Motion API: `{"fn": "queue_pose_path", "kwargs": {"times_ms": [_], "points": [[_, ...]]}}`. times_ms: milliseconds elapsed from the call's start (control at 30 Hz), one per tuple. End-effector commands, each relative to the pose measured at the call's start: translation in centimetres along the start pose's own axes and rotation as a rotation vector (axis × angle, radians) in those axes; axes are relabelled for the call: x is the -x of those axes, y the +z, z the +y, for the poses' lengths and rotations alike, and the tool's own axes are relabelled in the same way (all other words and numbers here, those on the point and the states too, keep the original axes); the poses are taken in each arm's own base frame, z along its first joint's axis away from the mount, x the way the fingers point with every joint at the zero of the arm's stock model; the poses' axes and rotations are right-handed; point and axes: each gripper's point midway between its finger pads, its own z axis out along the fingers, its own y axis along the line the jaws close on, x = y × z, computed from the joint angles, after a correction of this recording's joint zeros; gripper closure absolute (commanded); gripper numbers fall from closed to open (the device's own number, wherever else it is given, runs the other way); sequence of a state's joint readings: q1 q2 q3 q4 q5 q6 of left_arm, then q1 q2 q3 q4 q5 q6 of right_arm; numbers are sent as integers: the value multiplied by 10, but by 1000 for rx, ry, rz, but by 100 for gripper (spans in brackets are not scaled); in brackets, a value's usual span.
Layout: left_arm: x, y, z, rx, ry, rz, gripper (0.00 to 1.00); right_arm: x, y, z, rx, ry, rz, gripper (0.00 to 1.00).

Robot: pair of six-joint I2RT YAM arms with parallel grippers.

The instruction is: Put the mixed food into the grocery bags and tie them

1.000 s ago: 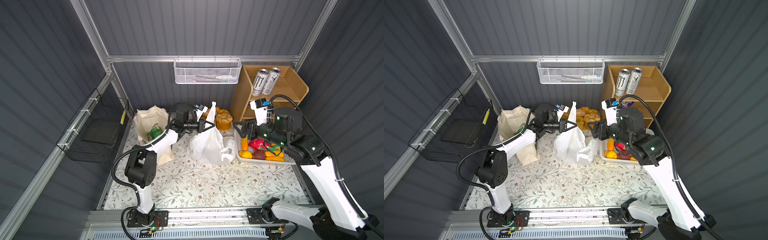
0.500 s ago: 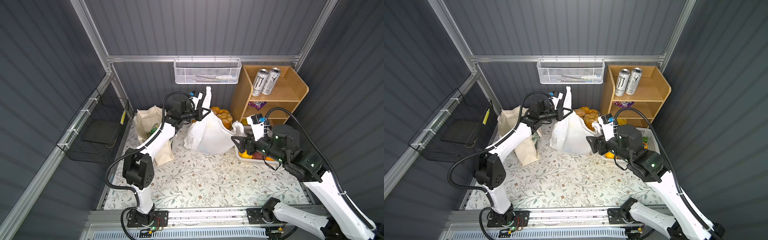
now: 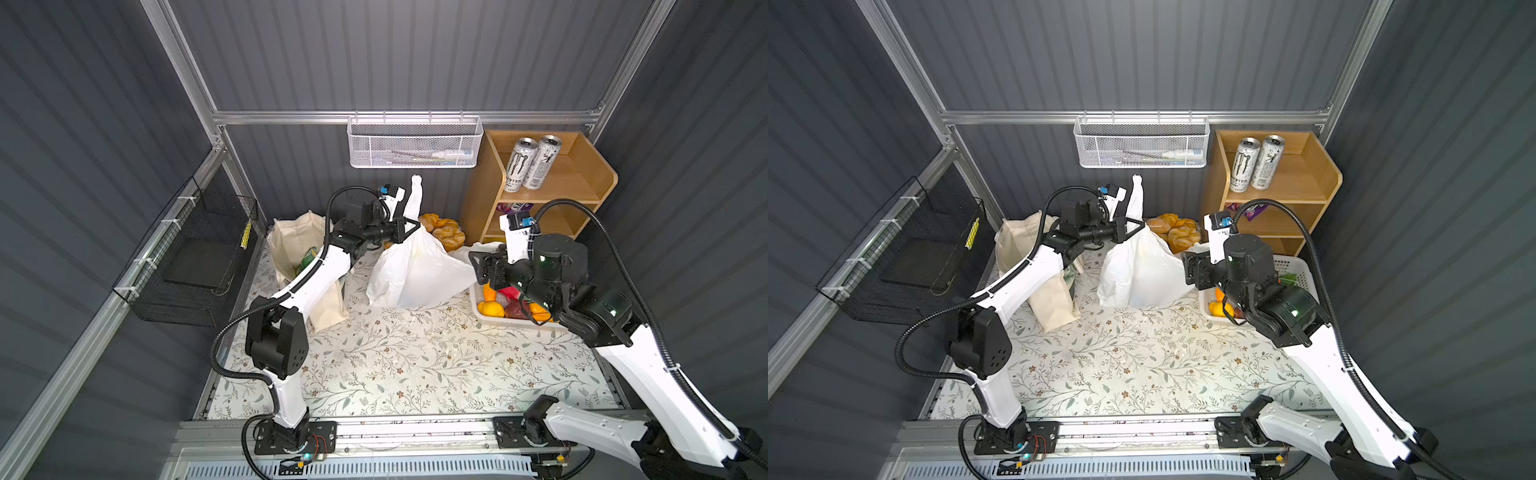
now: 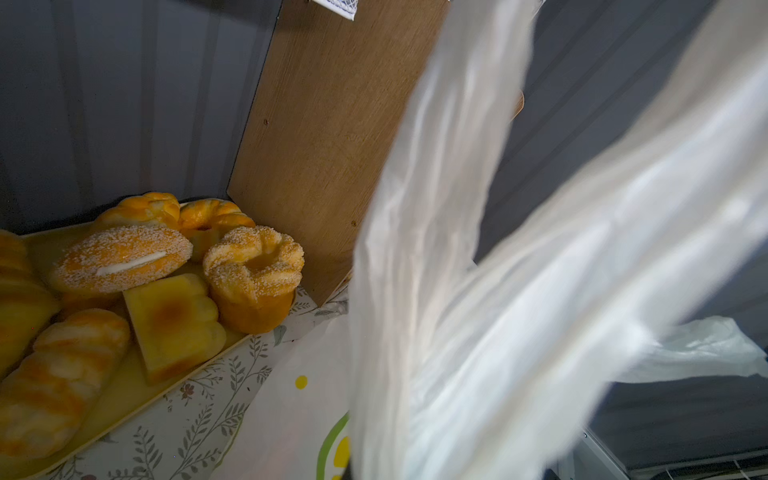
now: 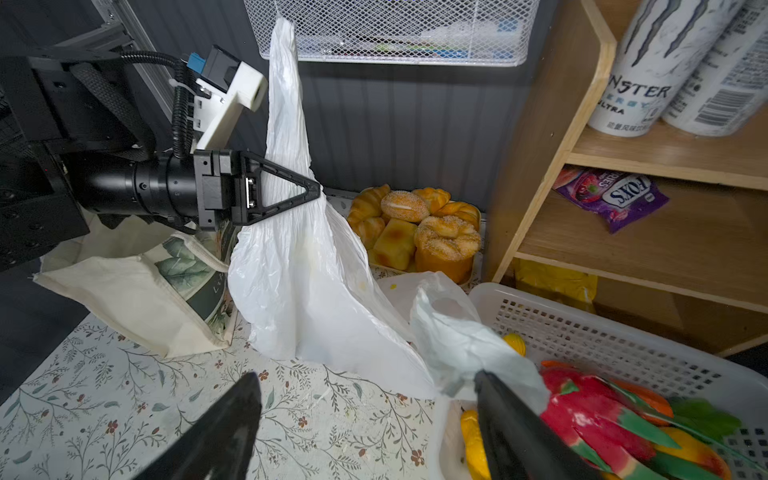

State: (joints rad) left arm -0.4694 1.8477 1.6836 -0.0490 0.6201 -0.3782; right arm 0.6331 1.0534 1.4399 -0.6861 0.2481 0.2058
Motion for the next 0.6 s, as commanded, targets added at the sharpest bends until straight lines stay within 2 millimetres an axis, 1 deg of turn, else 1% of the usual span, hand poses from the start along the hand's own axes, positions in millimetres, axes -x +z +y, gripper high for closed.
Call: {"fn": "queue_pose_path", "kwargs": {"times_ms": [0,133,267,433,567], "points": [[17,-11,-14,-16,23,-31,100,-4,-6,-16,-57,35,2,18],[18,-11,-15,-18,25,-32,100,-7,-5,-30,-96,63,1,19],[17,-11,-15,-22,24,-31,100,-7,-3,-39,-102,86,7,18],[18,-12,-16,-23,26,-35,100,-11,5,-36,-53,126,35,20],[19,-12,-16,-24,28,-36,100,-19,10,-31,-23,152,57,20]]}}
